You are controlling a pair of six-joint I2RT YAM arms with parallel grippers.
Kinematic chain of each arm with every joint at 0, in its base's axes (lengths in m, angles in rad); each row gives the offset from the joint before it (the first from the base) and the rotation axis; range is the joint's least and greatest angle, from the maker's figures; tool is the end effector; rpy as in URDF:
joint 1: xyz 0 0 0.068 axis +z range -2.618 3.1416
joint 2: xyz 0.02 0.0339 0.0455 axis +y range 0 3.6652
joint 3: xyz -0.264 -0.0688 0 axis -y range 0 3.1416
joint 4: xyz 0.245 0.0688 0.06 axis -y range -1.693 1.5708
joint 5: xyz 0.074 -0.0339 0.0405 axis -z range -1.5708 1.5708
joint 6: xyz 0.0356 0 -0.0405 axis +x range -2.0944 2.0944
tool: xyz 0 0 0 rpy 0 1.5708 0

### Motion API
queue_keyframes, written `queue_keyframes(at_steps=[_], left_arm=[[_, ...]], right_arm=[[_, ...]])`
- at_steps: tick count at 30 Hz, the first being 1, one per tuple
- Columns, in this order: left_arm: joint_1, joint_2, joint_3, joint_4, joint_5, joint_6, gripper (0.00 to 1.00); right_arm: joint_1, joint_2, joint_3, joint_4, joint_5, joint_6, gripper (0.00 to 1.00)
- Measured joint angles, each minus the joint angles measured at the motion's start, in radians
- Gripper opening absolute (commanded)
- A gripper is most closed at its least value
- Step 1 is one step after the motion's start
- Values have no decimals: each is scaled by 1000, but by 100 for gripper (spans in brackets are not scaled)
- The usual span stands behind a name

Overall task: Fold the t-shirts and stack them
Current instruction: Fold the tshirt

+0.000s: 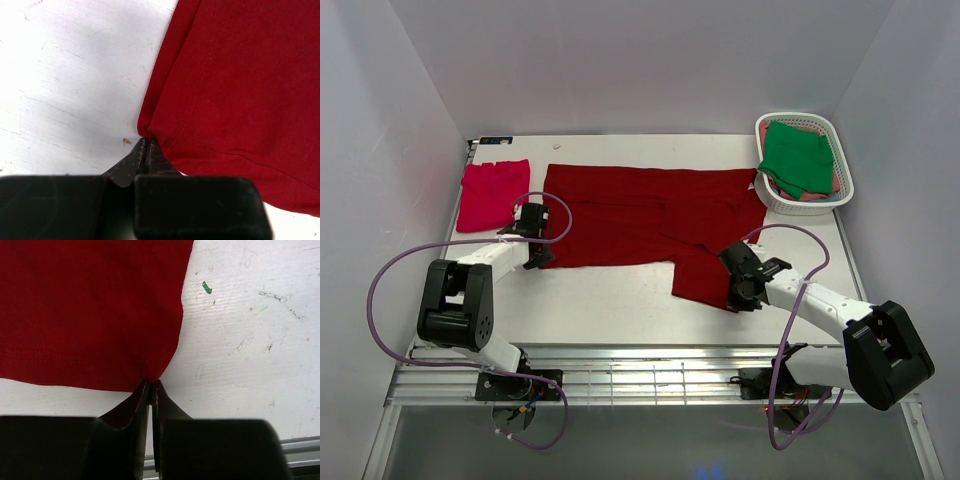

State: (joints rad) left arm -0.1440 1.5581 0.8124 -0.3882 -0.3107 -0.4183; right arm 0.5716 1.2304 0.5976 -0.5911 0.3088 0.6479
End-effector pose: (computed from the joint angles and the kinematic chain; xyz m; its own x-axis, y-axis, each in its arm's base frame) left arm 0.2816 -0.0298 0.1576 -0.8229 -0.2715 -0.4992 -0.3564 0.9308 0.0812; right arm 0.1754 0.1000 0.1644 -0.8893 0.1116 -0.4436 0.1357 0.9905 -0.0227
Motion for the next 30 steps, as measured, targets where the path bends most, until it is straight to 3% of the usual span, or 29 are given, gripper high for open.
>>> queue_keyframes(at_steps=[9, 19, 30], left_arm=[[0, -15, 7, -40, -1, 7, 0], [2, -63, 204, -135, -2, 7, 0], [53, 206, 402, -161, 43, 18, 0]], right_arm=[[0, -8, 34, -58, 13, -4, 8], [-1, 66, 361, -127, 95, -82, 8], [-106, 385, 688, -156, 145, -218, 8]])
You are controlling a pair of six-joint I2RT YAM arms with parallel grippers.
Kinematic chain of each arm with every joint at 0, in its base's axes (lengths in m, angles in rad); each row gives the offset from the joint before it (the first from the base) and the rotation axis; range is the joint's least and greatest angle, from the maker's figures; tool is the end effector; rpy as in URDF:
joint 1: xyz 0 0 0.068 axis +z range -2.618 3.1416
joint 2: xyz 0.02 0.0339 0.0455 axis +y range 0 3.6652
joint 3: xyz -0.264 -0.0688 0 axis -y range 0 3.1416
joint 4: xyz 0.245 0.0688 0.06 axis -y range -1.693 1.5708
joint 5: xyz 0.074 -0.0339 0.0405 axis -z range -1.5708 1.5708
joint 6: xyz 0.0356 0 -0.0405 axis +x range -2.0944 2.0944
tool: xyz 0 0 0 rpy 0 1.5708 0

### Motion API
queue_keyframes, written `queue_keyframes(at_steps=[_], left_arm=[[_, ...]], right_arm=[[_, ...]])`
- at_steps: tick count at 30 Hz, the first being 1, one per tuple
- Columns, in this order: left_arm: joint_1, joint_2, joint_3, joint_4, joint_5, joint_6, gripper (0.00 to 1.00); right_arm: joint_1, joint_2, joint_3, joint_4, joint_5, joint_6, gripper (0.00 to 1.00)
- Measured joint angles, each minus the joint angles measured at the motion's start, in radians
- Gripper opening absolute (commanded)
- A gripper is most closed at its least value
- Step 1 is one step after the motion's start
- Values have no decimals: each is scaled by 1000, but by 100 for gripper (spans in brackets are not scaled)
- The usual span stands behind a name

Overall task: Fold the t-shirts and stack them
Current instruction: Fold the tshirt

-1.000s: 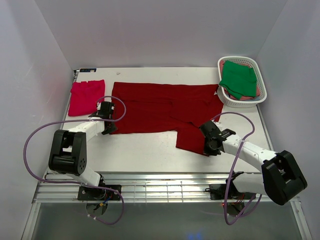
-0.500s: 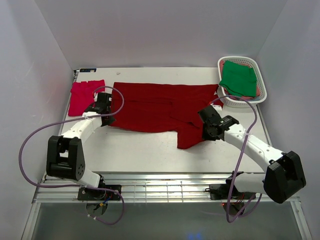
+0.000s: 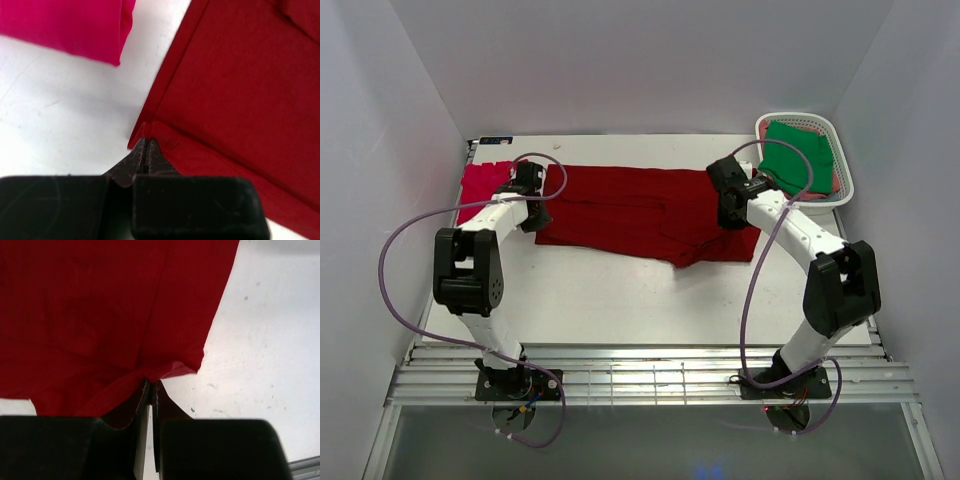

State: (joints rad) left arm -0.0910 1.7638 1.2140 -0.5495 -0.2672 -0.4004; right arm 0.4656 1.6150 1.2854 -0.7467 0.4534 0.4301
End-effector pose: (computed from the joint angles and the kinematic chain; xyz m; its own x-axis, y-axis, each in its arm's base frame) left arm 0.3595 -0.0234 0.1992 -0.8046 -0.3041 -0.5100 -0.3751 0.9261 0.0396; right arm 0.3047 0.1357 0.2614 -0.8057 0.0147 -0.5921 0.1299 0.9797 -0.1526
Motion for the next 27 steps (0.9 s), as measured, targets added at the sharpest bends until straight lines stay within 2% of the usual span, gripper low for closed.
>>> queue_keyframes(at_steps=[8, 17, 27], left_arm=[[26, 136, 233, -55, 53, 16, 0], [48, 275, 488, -111, 117, 31, 0], [68, 425, 575, -168, 144, 51, 0]], right_arm=[[-119, 204, 293, 2, -17, -109, 8], [-174, 424, 587, -19, -47, -194, 8], [-193, 527, 753, -50, -66, -230, 8]])
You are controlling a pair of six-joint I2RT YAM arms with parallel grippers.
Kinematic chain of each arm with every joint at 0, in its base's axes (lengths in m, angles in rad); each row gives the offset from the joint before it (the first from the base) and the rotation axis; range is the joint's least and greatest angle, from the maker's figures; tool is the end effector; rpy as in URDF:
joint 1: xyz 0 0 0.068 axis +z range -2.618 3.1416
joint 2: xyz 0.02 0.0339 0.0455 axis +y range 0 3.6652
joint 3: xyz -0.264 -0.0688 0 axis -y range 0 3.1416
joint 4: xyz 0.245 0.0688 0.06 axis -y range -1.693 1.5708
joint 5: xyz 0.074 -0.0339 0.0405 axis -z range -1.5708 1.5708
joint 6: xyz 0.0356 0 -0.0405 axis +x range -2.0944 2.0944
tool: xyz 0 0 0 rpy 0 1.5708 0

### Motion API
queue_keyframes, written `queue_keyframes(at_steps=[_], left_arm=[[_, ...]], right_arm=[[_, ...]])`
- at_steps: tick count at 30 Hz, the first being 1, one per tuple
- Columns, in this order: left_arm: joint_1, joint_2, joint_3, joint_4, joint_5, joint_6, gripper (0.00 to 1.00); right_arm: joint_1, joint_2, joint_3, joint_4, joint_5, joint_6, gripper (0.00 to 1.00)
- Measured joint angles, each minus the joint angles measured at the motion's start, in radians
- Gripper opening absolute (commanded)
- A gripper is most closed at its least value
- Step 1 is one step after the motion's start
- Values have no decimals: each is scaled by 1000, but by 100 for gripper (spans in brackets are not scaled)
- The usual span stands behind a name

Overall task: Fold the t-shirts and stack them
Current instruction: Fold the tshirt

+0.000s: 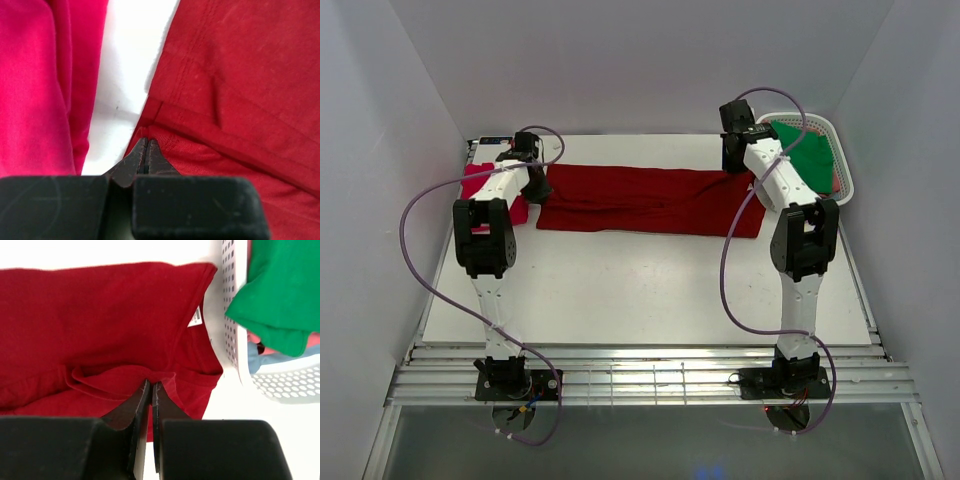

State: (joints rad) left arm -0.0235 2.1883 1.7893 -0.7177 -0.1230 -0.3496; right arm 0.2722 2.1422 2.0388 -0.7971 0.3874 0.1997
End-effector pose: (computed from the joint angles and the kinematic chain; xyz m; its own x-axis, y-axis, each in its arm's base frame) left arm 0.4699 -0.0067 0.1906 -0.8336 -0.3204 -0.4499 -0.3364 0.9406 -0.0467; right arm 0.4651 0.1159 0.2861 -0.7443 -0.0171 -0.6676 0.1273 0.9777 -0.1669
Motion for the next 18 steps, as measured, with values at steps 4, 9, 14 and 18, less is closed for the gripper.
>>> queue_keyframes(at_steps=[4, 9, 14, 18], left_arm=[[5, 3, 13, -16, 1, 1, 0], [12, 3, 46, -16, 2, -3, 0], [14, 18, 79, -15, 11, -10, 13], [14, 78, 132, -8, 11, -6, 41]], right_arm=[[-14, 0, 29, -7, -1, -2, 8], [-44, 5, 38, -10, -5, -2, 8], [-77, 48, 60, -6, -23, -2, 8], [-93, 127, 67, 18, -34, 0, 41]])
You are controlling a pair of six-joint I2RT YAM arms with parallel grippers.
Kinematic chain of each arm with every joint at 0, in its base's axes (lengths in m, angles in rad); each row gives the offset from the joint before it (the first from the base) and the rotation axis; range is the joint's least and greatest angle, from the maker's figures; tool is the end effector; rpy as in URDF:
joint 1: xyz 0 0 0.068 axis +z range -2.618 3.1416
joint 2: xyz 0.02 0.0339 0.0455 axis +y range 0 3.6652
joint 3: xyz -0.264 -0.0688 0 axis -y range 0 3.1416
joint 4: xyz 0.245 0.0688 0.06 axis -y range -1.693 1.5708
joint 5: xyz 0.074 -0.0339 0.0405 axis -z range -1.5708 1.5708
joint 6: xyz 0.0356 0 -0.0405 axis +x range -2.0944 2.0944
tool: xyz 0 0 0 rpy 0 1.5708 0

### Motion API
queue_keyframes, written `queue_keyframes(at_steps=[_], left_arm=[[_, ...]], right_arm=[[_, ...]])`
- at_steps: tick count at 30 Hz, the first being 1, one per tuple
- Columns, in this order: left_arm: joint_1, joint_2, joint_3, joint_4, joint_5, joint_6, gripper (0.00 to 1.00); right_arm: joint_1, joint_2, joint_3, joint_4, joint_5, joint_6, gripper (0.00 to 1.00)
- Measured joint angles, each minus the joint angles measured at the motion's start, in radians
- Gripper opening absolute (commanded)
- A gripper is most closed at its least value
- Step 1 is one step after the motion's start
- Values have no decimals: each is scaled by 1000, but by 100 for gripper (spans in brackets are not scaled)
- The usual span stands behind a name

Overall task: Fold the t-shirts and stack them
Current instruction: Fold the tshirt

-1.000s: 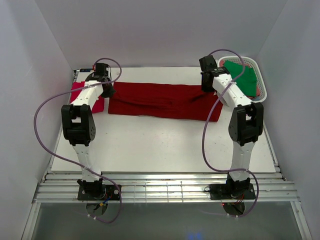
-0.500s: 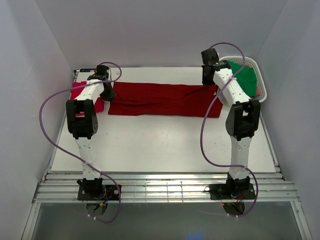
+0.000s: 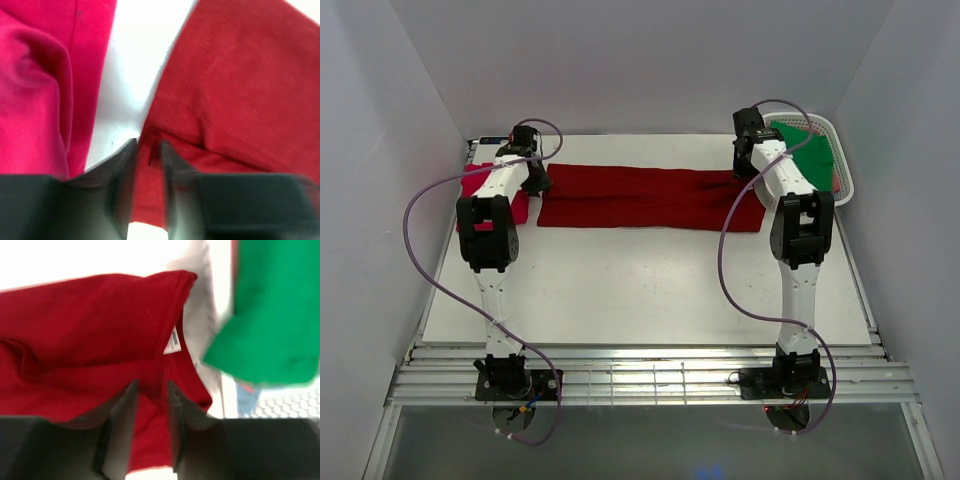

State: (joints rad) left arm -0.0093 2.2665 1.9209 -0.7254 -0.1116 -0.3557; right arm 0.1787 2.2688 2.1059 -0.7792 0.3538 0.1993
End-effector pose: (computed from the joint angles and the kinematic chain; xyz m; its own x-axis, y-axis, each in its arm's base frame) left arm 0.4925 -0.0006 0.1936 -0.8073 -0.3386 -0.4833 -0.3470 0.9348 -0.0753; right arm 0.4985 0.0775 0.2484 -0.7735 0.0490 -0.6319 0.1907 0.9688 -0.1582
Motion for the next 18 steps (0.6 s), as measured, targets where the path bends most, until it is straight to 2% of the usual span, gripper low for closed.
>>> queue_keyframes(at_steps=[2, 8, 15, 16, 18], left_arm=[[0, 23, 11, 3, -18, -3, 43], [1, 13, 13, 40, -154, -18, 45], [-44, -191, -120, 204, -249, -19, 44], [-64, -213, -134, 230, -250, -11, 41], [-139, -246, -153, 282, -247, 8, 20]], right_arm=[[-8, 50, 0, 18, -8, -10, 48], [-15, 98, -17, 55, 13, -27, 49], [2, -196, -323, 215, 13, -29, 49], [9, -235, -343, 227, 10, -29, 48], [30, -298, -373, 251, 2, -27, 41]])
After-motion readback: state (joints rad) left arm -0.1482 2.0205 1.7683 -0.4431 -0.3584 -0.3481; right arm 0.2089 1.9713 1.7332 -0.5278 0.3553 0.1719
